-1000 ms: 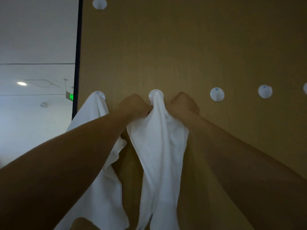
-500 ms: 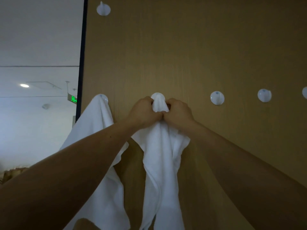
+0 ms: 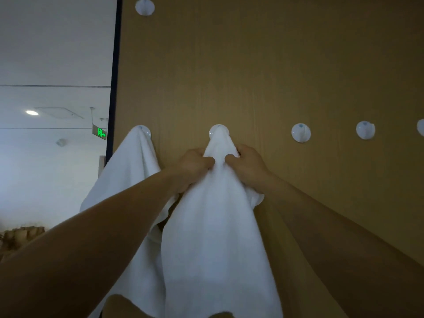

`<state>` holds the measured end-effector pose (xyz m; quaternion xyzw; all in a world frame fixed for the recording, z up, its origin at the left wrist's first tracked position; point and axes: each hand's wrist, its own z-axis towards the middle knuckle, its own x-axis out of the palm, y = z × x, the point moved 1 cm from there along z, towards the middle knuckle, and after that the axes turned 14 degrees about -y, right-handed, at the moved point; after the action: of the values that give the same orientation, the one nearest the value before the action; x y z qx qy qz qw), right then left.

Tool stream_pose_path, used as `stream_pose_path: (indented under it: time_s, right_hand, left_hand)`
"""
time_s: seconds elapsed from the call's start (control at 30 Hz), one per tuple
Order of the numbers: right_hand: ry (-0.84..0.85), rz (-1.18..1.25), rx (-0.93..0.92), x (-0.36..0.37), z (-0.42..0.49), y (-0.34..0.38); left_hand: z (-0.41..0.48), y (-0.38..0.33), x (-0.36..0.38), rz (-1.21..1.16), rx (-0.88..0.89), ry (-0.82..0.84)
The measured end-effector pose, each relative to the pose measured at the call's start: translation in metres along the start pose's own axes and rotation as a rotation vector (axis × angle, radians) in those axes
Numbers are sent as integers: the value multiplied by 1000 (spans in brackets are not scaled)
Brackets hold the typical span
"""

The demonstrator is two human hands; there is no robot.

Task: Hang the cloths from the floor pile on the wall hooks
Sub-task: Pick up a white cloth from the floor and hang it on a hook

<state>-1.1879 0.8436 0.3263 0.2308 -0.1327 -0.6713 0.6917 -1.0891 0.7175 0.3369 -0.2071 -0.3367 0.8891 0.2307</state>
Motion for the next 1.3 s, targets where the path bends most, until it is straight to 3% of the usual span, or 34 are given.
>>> stream_pose_path:
  time_s: [0.07, 0.17, 0.3, 0.57, 0.87, 1.03, 1.3]
  right_hand:
    - [-103, -122, -122, 3, -5, -3]
    - [-164, -262, -150, 3, -15, -11]
    - [-88, -249, -119, -2, -31, -24]
    - [107, -135, -63, -13, -69, -44]
    - [-74, 317, 392, -26, -84, -52]
    - [-416, 568, 715, -24, -87, -58]
    - [-312, 579, 717, -37, -84, -51]
  left_hand:
    - [-3, 2, 2, 23, 84, -28]
    - [-8, 3, 4, 77, 182, -23]
    - [-19, 13, 2, 63, 136, 31]
    - [-38, 31, 0, 121, 100, -22]
    - [-45, 27, 12, 75, 69, -32]
    - [-47, 32, 18, 66, 30, -43]
    - [-42, 21, 14, 49, 65, -227]
